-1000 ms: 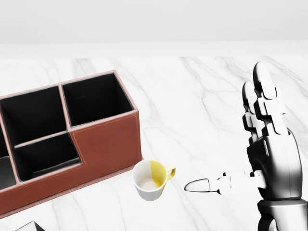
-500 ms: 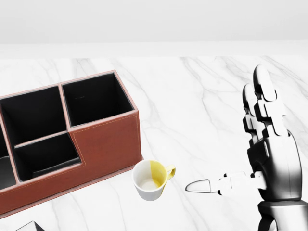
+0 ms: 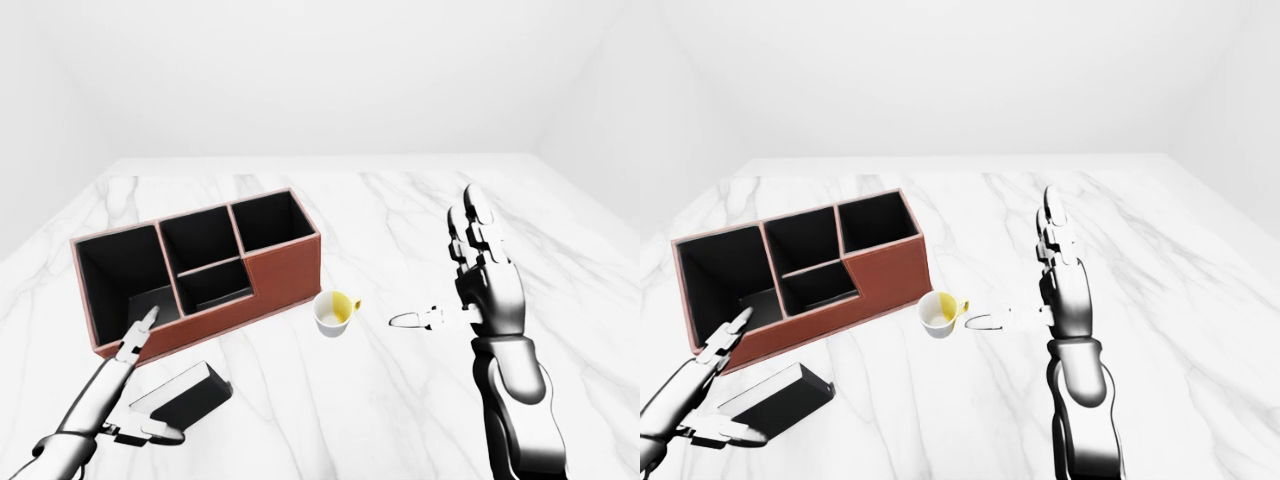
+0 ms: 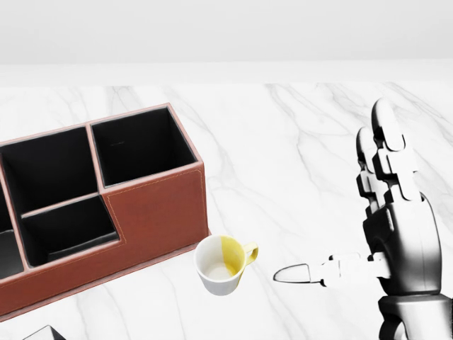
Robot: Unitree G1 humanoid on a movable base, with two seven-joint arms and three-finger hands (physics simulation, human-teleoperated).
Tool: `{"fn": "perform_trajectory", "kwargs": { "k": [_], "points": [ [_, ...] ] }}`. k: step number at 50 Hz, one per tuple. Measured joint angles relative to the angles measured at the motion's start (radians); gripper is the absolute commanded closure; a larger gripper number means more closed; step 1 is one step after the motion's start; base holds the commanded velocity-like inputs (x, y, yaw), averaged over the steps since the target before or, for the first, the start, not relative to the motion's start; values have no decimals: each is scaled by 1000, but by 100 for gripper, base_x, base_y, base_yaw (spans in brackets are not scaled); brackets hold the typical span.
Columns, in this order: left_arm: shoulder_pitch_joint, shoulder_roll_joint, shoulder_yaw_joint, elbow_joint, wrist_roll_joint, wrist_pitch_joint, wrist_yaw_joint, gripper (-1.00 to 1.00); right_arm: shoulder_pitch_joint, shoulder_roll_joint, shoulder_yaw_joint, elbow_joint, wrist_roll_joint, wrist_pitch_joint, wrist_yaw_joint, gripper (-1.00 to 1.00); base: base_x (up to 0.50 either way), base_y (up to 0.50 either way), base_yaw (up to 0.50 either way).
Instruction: Pick up the book and place it in the front compartment of the caddy.
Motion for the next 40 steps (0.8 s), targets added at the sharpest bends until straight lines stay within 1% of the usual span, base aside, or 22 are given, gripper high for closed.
{"fn": "perform_trajectory", "kwargs": {
  "k": [16,23,31,40],
  "points": [
    [-15,39,-9,90,21,0,0,-100,-9,-2,1,15,0,0,-3,-99,0,0,0],
    [-15,54,-20,157,31,0,0,-100,-11,-1,3,21,-1,0,-5,-99,0,0,0],
    [-11,67,-25,205,42,0,0,-100,-11,-2,2,27,-1,0,-7,-99,0,0,0],
    [-7,72,-21,217,46,0,0,-100,-13,-1,3,35,-1,0,-10,-99,0,0,0]
  ]
}}
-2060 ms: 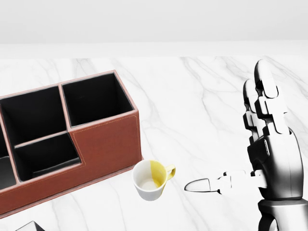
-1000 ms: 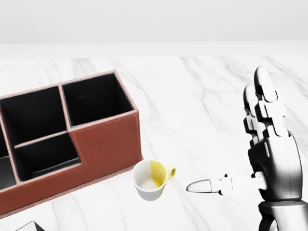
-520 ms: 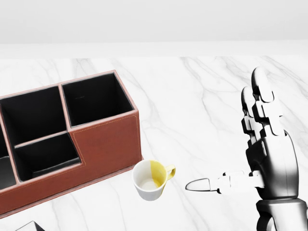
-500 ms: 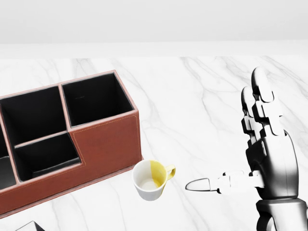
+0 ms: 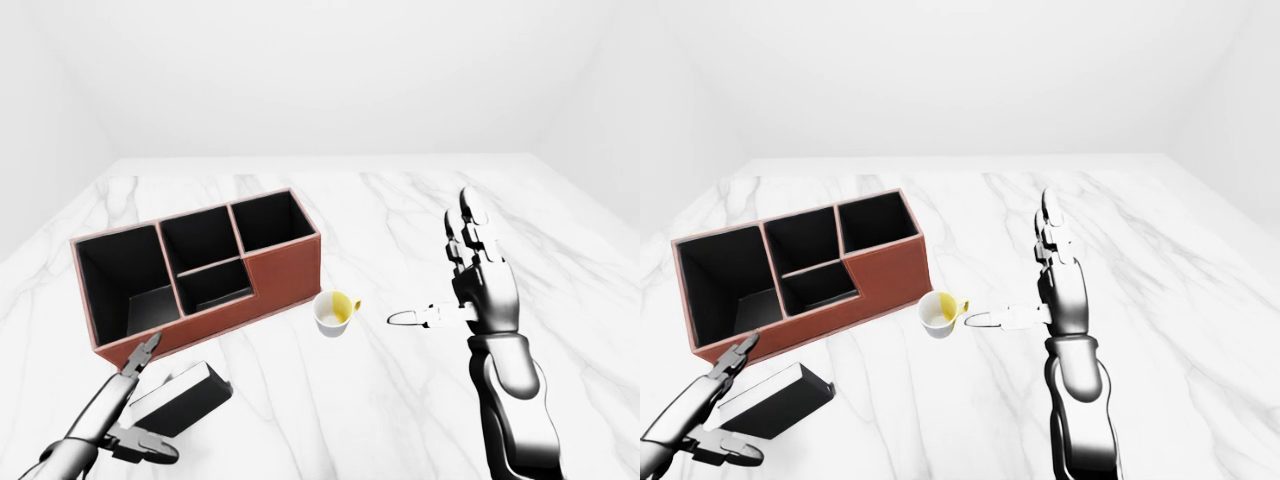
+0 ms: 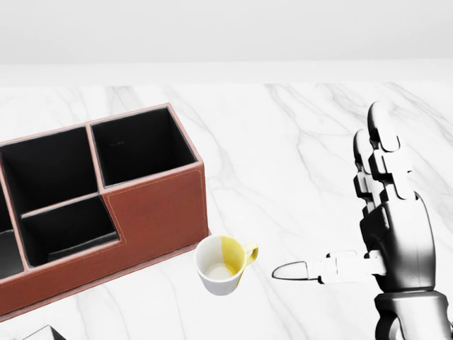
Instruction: Pick up the book and place it in the front compartment of the caddy.
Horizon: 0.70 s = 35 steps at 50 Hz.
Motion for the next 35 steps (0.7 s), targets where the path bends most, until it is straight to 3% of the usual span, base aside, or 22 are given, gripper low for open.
{"fn": "perform_trajectory", "kwargs": {
  "k": [12,14,15,16,35],
  "points": [
    [-2,16,-5,49,3,0,0,-100,-3,1,3,13,0,0,-4,-98,0,0,0],
    [-1,17,-4,44,2,0,0,-89,-4,1,4,14,-1,0,-5,-98,0,0,0],
    [-2,18,-4,48,3,0,0,55,-4,1,4,15,-1,0,-5,-98,0,0,0],
    [0,18,-4,46,4,0,0,89,-4,1,4,15,-1,0,-5,-99,0,0,0],
    [5,15,2,36,10,0,0,94,-3,1,6,2,-4,0,-7,-99,0,0,0]
  ]
}}
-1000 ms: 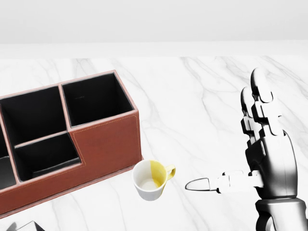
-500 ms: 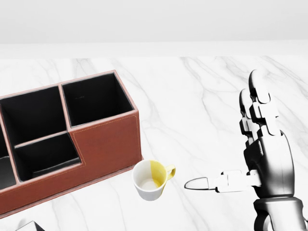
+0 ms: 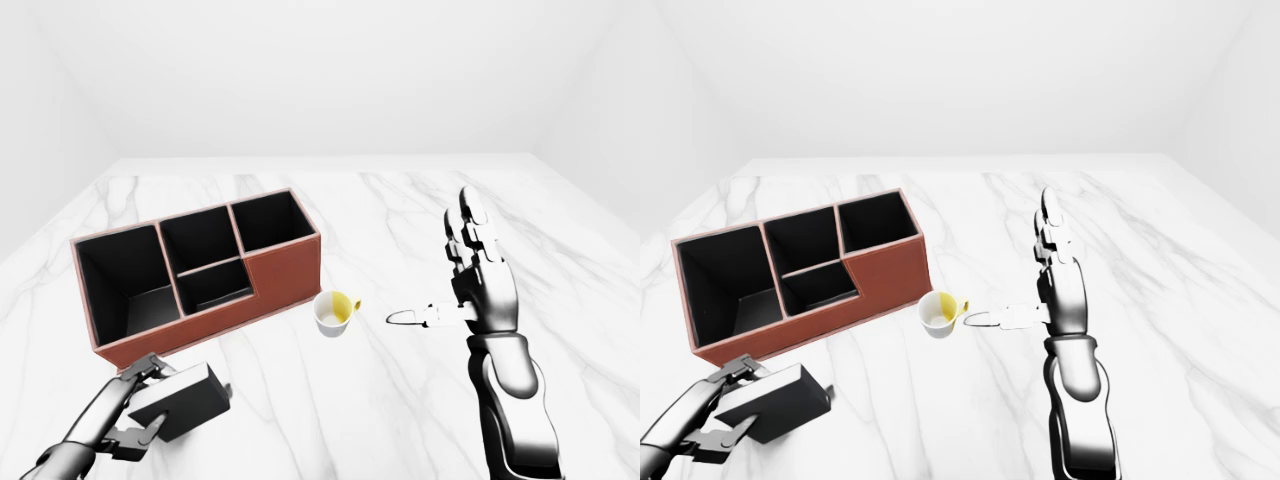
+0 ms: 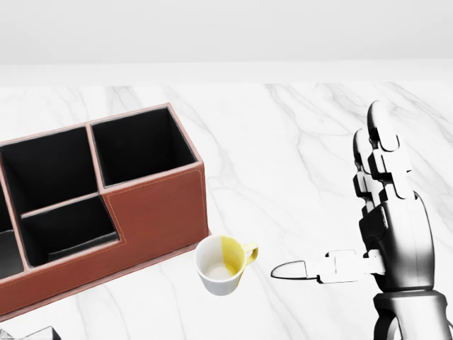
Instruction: Pick up the book and place it in the front compartment of the caddy.
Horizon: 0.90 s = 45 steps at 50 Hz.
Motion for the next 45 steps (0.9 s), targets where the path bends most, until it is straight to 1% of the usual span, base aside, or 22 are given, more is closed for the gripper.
{"fn": "perform_trajectory", "kwargs": {
  "k": [12,25,28,32,34,36,43,45],
  "points": [
    [-9,-18,7,-99,-6,0,0,94,1,-2,-6,-17,0,0,3,-99,0,0,0],
    [-56,-23,29,-272,-54,0,0,94,4,-4,-13,-31,0,0,7,-99,0,0,0],
    [-75,-17,36,-318,-76,14,0,94,6,-4,-14,-33,0,0,8,-99,0,0,0],
    [-97,-10,41,-352,-104,22,0,94,6,-5,-15,-38,-1,0,8,-98,0,0,0],
    [-113,-1,43,-368,-117,38,0,94,6,-5,-15,-40,-1,0,9,-99,0,0,0],
    [-131,11,44,-385,-133,64,0,94,6,-5,-16,-41,-2,0,9,-99,0,0,0],
    [-207,62,39,-434,-184,175,0,95,6,-4,-15,-44,-3,0,8,-99,0,0,0],
    [-229,78,36,-443,-195,175,0,95,7,-4,-16,-46,-2,0,8,-99,0,0,0]
  ]
}}
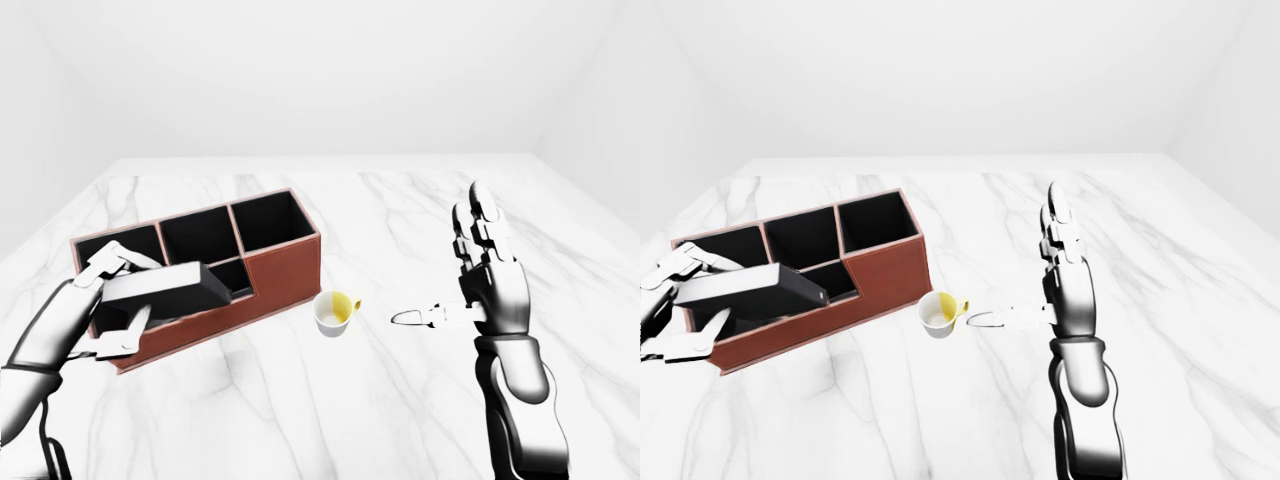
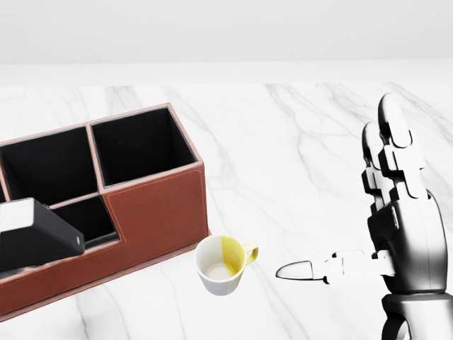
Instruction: Pick up the book and place it in the front compartment of the caddy.
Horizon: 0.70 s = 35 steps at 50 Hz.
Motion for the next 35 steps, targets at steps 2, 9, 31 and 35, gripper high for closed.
{"fn": "perform_trajectory", "kwargs": {
  "k": [2,9,31,35],
  "points": [
    [-25,19,-3,-8,-15,0,0,95,1,0,-1,-4,0,0,0,-99,0,0,0],
    [-115,84,-23,-17,-78,0,0,95,3,0,-3,-9,0,0,0,-99,0,0,0],
    [-337,234,-104,56,-185,0,0,95,15,-2,-13,-11,-1,0,3,-99,0,0,0],
    [-365,266,-105,75,-196,0,0,95,14,-2,-13,-11,-2,0,3,-98,0,0,0]
  ]
}}
